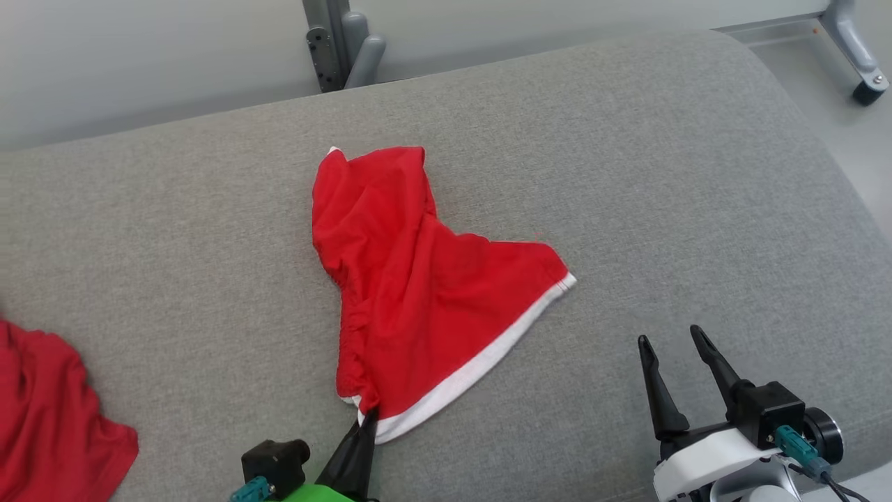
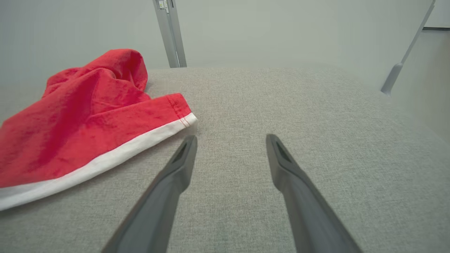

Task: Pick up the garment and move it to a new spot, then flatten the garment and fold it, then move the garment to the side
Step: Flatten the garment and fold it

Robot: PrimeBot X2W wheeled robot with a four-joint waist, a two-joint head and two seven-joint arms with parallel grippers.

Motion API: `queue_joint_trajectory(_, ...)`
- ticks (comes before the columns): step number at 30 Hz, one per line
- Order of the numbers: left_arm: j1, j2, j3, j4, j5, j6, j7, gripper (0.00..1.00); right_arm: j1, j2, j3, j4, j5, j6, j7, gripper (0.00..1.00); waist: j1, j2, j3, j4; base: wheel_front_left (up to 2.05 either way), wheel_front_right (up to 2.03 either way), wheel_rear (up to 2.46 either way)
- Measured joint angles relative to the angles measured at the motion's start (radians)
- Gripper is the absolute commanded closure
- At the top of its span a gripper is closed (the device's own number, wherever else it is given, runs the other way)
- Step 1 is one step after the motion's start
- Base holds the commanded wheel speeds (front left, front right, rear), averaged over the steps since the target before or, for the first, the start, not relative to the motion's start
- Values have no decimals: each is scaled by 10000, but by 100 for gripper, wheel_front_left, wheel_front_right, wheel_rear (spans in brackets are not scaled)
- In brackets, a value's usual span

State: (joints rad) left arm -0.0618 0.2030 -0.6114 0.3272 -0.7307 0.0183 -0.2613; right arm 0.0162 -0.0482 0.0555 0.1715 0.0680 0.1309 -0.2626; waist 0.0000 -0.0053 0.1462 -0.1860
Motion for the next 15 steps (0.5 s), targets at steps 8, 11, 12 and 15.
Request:
queue_joint_trajectory(8,459,-880,2008,-19,568,-73,-12,100,49,-2,96,81,-107,-2,0,0,0,0,-103,641,0,0,0)
queue_joint_trajectory(11,584,-1022,2272,31,665,-228,-12,97,53,0,119,109,-148,0,0,0,0,0,-126,757,0,0,0)
queue_joint_trajectory(12,598,-1066,2313,79,748,-339,-13,83,52,0,119,119,-150,0,0,0,0,0,-134,808,0,0,0)
queue_joint_trajectory(15,613,-1221,2359,360,1005,-570,-12,65,49,-2,123,159,-192,0,0,0,0,0,-143,913,0,0,0)
